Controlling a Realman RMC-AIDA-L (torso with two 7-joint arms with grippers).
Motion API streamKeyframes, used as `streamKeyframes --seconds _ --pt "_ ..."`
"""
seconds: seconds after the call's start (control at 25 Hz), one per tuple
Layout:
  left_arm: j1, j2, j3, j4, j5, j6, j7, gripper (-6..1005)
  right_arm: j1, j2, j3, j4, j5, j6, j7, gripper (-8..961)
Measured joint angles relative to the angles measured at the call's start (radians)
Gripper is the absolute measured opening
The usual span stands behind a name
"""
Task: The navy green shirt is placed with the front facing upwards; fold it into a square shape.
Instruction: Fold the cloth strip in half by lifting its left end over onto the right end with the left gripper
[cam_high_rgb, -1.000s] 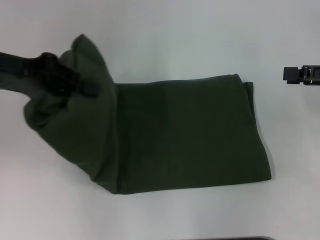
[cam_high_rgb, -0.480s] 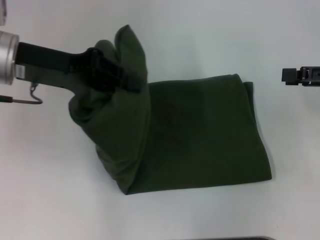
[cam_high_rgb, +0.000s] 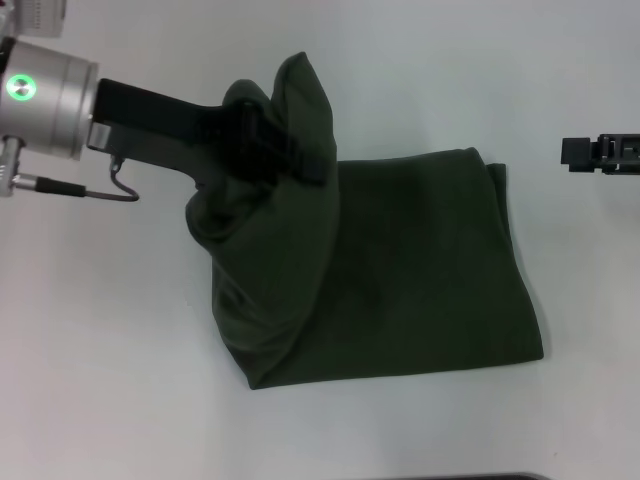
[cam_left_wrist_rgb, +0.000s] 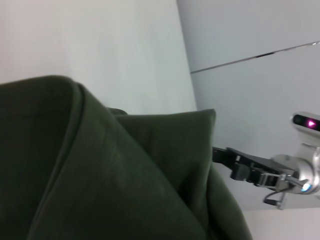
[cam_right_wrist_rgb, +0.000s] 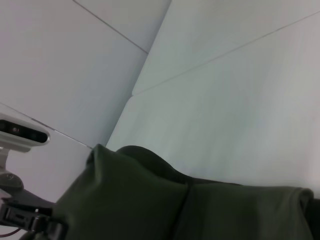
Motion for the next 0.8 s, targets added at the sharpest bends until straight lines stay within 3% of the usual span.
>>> streamKeyframes --seconds 0.36,0.48,0.8 --pt "-0.036 -0.006 0.259 -0.105 0.01 -0.123 -0.111 96 0.007 0.002 -0.005 0.0 0.0 0.015 0.005 674" --pt "-0.082 -0.007 0.333 -0.12 0.026 -0.159 -0.156 97 0.007 0.002 -0.01 0.0 0.0 0.029 0.011 674" --pt "-0.221 -0.029 0.396 -0.087 0.157 -0.238 -0.239 100 0.01 0.002 -0.012 0.0 0.0 0.043 0.016 674"
